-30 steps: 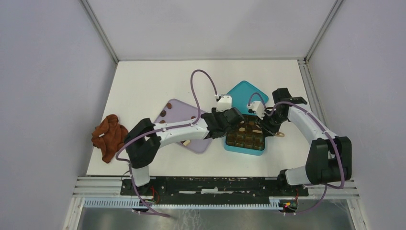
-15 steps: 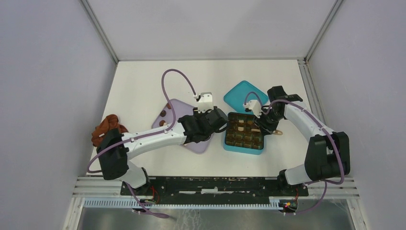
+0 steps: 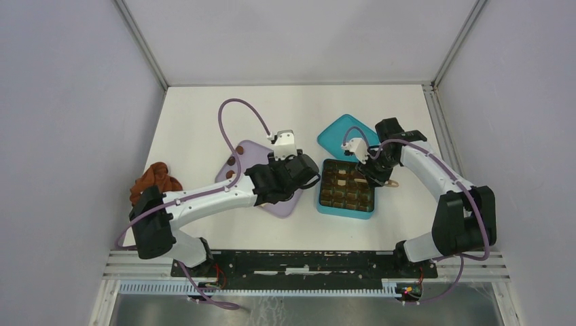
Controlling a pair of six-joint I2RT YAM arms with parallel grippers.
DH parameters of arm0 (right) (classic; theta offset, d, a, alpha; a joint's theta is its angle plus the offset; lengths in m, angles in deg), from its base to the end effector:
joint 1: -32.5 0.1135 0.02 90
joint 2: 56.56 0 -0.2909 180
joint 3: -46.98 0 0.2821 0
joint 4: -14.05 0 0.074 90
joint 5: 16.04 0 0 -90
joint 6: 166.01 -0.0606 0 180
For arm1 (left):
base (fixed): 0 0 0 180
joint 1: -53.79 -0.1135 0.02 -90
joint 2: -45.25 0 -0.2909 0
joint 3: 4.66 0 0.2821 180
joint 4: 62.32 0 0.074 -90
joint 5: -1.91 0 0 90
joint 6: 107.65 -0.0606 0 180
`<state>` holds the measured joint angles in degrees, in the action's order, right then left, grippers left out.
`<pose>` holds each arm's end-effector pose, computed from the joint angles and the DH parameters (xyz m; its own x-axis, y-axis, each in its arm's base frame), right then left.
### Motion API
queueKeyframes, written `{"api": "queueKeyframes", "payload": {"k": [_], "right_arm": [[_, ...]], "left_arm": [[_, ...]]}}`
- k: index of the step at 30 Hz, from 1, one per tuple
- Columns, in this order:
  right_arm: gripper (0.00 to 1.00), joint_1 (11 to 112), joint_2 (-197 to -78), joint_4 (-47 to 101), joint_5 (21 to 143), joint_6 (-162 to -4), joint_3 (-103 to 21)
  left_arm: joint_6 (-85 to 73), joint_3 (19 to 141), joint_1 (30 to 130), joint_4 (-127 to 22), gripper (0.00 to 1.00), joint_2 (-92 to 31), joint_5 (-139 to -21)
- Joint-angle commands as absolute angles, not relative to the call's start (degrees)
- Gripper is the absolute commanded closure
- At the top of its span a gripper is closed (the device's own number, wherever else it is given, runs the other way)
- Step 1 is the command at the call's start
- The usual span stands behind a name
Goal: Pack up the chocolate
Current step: Place the fake chocolate in the packing box.
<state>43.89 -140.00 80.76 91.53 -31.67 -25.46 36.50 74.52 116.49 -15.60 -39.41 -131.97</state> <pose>0.2824 0.0755 0.2199 -0.5094 -0.7823 -0.3584 -0.8492 0.5245 0.0622 0.1960 -0.2881 0.2832 -0.5735 -0.1627 -0.8029 -0.0327 0.9838 -0.1760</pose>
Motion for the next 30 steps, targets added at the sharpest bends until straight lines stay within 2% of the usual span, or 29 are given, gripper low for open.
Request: {"api": "queueKeyframes", "payload": {"k": [1, 6, 11, 25, 30], "right_arm": [[0.67, 44.8, -140.9, 80.6, 89.4, -32.9, -27.7], [0.66, 45.7, -142.2, 80.7, 88.0, -33.0, -27.0], [0.59, 46.5, -142.5, 80.5, 87.2, -33.4, -27.2], [0.52, 46.7, -141.9, 81.2, 88.4, -33.5, -27.6], [0.56, 46.7, -140.6, 81.4, 91.0, -33.3, -29.0]], "left_arm": [[39.2, 73.7, 116.4, -15.2, 0.43, -36.8, -134.9], [39.7, 73.1, 116.4, -14.6, 0.43, -35.5, -135.2], [40.3, 72.2, 116.3, -14.3, 0.41, -33.6, -135.5], [39.8, 72.0, 116.4, -13.5, 0.41, -30.4, -133.9], [39.0, 71.5, 116.3, -13.5, 0.41, -29.2, -133.3]]}}
